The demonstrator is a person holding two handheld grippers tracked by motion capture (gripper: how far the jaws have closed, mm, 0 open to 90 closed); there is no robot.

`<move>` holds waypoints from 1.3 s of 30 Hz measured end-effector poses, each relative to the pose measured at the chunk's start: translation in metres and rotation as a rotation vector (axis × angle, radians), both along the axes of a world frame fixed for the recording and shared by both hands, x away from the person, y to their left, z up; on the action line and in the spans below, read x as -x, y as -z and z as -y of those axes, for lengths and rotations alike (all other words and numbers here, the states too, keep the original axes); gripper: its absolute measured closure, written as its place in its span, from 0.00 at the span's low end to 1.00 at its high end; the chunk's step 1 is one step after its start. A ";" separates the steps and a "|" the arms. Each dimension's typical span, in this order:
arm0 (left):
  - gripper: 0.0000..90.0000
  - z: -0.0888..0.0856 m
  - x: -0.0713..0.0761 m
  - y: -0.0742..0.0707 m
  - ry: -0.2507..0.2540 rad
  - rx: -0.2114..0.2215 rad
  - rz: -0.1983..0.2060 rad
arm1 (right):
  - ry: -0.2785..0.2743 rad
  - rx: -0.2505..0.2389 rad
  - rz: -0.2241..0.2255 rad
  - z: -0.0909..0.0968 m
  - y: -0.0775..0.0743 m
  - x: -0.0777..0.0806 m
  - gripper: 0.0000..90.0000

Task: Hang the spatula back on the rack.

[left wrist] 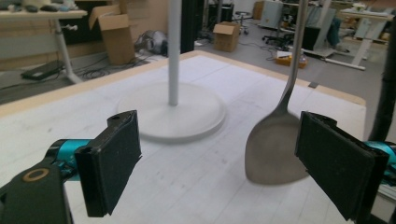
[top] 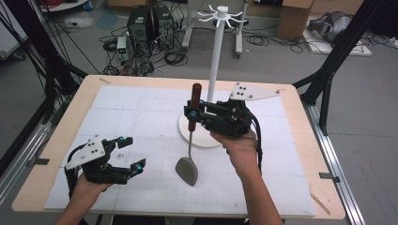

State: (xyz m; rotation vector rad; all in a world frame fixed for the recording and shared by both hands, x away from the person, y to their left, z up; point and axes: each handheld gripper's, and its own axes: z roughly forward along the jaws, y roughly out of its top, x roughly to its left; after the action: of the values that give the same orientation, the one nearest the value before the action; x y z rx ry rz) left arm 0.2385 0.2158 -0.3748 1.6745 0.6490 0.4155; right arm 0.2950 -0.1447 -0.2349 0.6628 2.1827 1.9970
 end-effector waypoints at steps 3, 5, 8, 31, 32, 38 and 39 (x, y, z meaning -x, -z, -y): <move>0.17 -0.010 -0.003 0.010 -0.040 -0.027 -0.017 | 0.003 0.009 0.006 -0.003 -0.004 -0.009 0.81; 0.17 -0.013 -0.004 0.012 -0.056 -0.031 -0.027 | 0.007 0.011 0.002 -0.004 -0.007 -0.015 0.81; 0.17 -0.019 -0.006 0.013 -0.080 -0.021 -0.028 | 0.016 0.020 0.007 -0.004 -0.012 -0.023 0.81; 0.18 -0.022 -0.006 0.017 -0.092 -0.002 -0.038 | 0.065 0.041 0.020 0.002 -0.058 -0.074 0.81; 0.18 -0.022 -0.006 0.017 -0.090 -0.001 -0.039 | 0.065 0.039 0.021 0.001 -0.059 -0.075 0.81; 0.18 -0.023 -0.007 0.017 -0.087 0.006 -0.041 | 0.097 0.040 0.020 -0.008 -0.068 -0.087 0.81; 0.18 -0.022 -0.007 0.017 -0.086 0.009 -0.042 | 0.105 0.039 0.018 -0.009 -0.069 -0.089 0.81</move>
State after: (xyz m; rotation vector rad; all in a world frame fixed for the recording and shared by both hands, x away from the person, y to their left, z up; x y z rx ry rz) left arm 0.2451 0.2381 -0.3919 1.6550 0.7552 0.4391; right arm 0.3835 -0.1359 -0.1664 0.7344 2.1243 1.8968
